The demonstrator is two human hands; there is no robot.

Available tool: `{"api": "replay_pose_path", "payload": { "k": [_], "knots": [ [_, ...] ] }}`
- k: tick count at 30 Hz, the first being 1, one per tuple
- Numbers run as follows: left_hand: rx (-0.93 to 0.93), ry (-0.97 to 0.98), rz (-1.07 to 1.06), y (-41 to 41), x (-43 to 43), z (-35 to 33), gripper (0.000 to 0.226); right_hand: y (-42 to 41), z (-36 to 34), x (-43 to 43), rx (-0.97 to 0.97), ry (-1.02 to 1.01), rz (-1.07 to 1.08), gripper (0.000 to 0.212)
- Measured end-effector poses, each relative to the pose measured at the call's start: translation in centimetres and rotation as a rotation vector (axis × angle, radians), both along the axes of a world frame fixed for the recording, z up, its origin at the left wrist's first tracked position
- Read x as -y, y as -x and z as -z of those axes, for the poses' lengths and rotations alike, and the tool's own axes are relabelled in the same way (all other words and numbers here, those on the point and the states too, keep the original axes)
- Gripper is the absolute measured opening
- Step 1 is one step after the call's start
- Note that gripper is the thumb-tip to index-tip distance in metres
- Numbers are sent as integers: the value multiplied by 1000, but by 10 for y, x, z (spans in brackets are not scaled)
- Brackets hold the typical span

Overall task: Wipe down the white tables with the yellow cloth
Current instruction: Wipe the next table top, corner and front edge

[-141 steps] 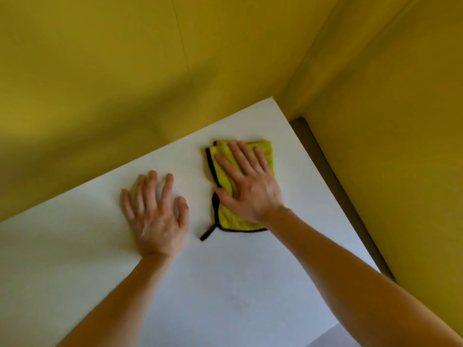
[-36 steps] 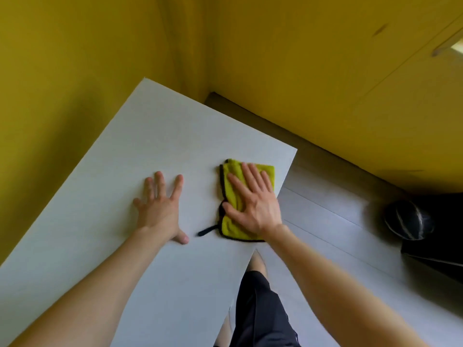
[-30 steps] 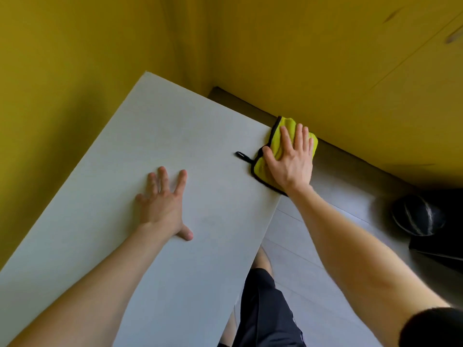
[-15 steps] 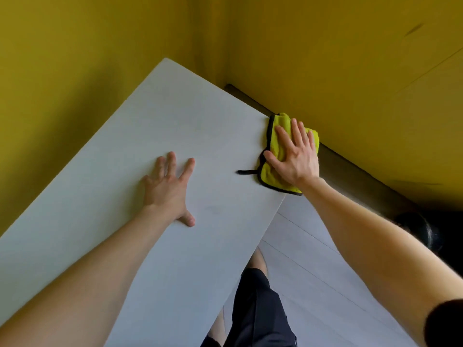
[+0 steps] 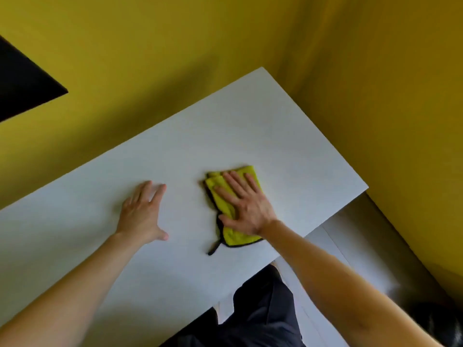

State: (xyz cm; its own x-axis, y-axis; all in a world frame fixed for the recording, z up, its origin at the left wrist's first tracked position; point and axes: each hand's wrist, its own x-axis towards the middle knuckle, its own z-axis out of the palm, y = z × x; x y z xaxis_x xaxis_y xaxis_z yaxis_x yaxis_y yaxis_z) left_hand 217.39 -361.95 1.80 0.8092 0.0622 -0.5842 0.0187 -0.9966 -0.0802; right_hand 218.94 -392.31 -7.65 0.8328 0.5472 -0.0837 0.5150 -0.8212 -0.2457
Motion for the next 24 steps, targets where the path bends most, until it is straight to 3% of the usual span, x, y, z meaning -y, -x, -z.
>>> {"api": "replay_pose_path", "payload": {
  "k": [4, 7, 9, 14, 17, 24],
  "knots": [
    [-6, 36, -221, 30, -29, 2, 158, -109, -5, 70, -43, 60, 553, 89],
    [-5, 29, -338, 49, -53, 3, 161, -130, -8, 36, -68, 51, 792, 92],
    [-18, 15, -393, 58, -66, 4, 163, -94, -9, -29, -35, 49, 649, 92],
    [8, -112, -472, 77, -80, 6, 171, 45, -20, -182, -100, 62, -266, 90],
    [16, -85, -534, 81, -77, 6, 162, 30, -10, -166, -72, -16, -376, 87],
    [-8, -4, -576, 82, -80, 8, 154, -142, 1, -52, -8, 47, 421, 85]
  ]
}}
